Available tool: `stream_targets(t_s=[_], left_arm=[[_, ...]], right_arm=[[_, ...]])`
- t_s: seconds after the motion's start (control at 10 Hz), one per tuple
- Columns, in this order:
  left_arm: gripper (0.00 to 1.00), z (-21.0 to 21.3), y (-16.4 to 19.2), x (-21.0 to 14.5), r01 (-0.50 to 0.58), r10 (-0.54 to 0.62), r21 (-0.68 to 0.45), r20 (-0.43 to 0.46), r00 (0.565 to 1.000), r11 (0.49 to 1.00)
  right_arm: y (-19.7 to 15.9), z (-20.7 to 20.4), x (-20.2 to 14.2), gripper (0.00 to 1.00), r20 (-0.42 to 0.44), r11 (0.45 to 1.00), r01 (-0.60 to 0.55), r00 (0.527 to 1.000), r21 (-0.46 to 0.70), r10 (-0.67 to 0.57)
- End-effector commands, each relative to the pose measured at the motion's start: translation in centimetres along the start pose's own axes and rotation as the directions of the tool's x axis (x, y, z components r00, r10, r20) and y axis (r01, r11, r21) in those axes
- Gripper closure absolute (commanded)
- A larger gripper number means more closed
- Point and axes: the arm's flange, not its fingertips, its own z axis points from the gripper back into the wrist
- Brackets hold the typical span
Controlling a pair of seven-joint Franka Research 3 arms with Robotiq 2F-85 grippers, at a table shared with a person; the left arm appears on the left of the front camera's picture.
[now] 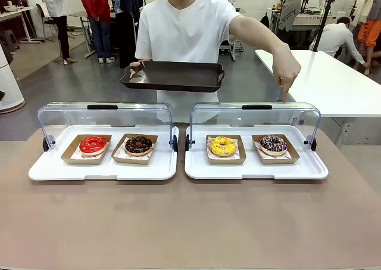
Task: Provide the desired donut to the person.
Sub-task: Pick up and lift the Paper togo box containing the Donut pointed at by the person.
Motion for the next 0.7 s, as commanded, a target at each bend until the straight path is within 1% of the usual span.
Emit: stream_targets(t_s=[0.0,0.5,0.6], left_arm=[[0.0,0.1,0.0,0.0,0.001,-0.001,0.0,0.002,1.0,1.0],[0.0,0.0,0.0,0.0,0.0,0.0,0.0,0.0,1.0,1.0],[0.0,2.0,-0.2,0.6,0.051,-0.053,0.025,0.086,0.995,0.998]], right_arm=[[-0.1,0.0,0.1,0.0,0.011,1.0,-0.006,1.0,0.006,0.006],[-0.1,0.0,0.1,0.0,0.011,1.0,-0.006,1.0,0.006,0.006],[-0.1,0.0,0.1,0.0,0.011,1.0,-0.006,1.0,0.006,0.006]])
